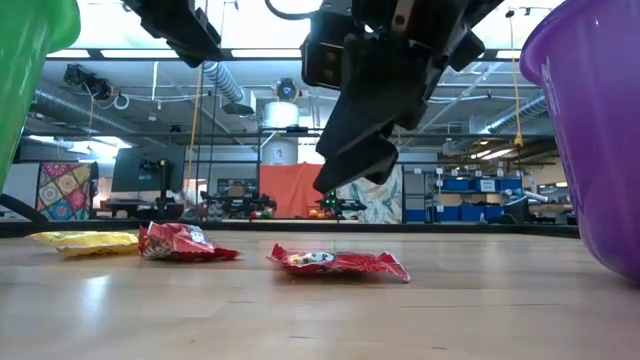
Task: Sort candy by brand, put in halloween buckets
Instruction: Put the red candy into the green bucket
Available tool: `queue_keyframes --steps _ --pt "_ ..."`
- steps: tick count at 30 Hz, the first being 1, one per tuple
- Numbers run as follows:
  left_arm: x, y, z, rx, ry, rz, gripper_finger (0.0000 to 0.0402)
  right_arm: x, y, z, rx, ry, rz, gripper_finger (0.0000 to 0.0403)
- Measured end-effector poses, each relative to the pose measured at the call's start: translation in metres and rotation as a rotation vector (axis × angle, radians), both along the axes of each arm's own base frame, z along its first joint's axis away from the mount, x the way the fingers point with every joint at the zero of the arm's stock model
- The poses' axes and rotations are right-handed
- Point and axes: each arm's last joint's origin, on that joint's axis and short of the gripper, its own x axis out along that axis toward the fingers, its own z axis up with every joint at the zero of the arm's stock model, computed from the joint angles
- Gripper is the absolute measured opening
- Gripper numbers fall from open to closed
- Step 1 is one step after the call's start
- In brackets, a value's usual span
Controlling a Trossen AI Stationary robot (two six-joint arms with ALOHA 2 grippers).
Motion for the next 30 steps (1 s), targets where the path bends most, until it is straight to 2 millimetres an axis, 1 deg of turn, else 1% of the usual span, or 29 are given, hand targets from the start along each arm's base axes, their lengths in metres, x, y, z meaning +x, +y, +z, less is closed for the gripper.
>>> queue_keyframes --steps 6,11,14,19,22,26,30 --pt "-0.001 0.0 -0.001 -0.004 0.015 0.004 0.0019 -0.001 0.002 -0.002 -0.041 -0.006 -0.023 0.0282" --pt "-0.001 0.0 -0.001 -0.005 0.014 0.004 0.0019 -0.004 0.005 -0.005 -0.137 0.004 -0.047 0.0317" --pt "-0.001 0.0 -0.001 -0.005 0.013 0.004 0.0019 -0.006 0.006 -0.006 -0.179 0.023 -0.063 0.0322" --pt "-0.001 0.0 -0.001 -0.005 0.013 0.004 0.0019 -0.006 0.011 -0.005 -0.163 0.011 -0.067 0.0316" --pt "-0.001 0.0 -0.001 -0.005 0.012 0.004 0.0019 -0.005 0.016 -0.012 -0.14 0.03 -0.07 0.0311" --pt "0.0 0.0 -0.001 -0.005 0.008 0.004 0.0019 -0.003 0.022 -0.032 -0.132 0.069 -0.054 0.0309" --pt "0.0 0.0 -0.001 -0.005 0.008 0.004 0.0019 0.0 0.022 -0.039 -0.119 0.077 -0.06 0.0308"
